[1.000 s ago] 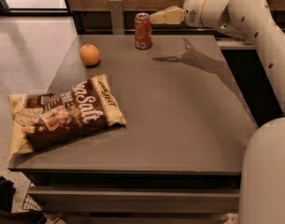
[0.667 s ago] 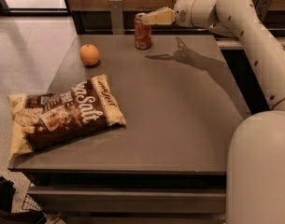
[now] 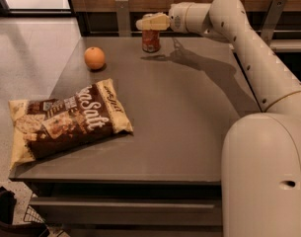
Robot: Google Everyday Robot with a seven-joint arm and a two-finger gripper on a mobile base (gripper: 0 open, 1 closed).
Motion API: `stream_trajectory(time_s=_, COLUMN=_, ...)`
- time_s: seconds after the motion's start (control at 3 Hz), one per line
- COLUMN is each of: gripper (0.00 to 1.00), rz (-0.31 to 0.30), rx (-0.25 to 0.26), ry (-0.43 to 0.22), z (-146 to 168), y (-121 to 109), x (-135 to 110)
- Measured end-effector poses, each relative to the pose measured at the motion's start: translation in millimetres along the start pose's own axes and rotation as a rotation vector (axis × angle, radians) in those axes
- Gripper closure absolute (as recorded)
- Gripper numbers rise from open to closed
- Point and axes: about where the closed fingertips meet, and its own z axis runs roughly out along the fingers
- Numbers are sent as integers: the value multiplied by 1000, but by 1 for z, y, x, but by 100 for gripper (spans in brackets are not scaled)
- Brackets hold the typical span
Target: Move coke can near brown chip bag
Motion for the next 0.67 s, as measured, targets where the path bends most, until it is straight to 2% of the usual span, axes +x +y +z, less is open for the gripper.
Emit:
stream_trajectory(time_s=0.33, gripper=0, rz=35, rx=-36, ry=-15, z=20, y=10, x=9)
stream_trajectory(time_s=0.67, gripper=17, rz=51, rx=-50, ry=-12, z=32, y=18, x=18)
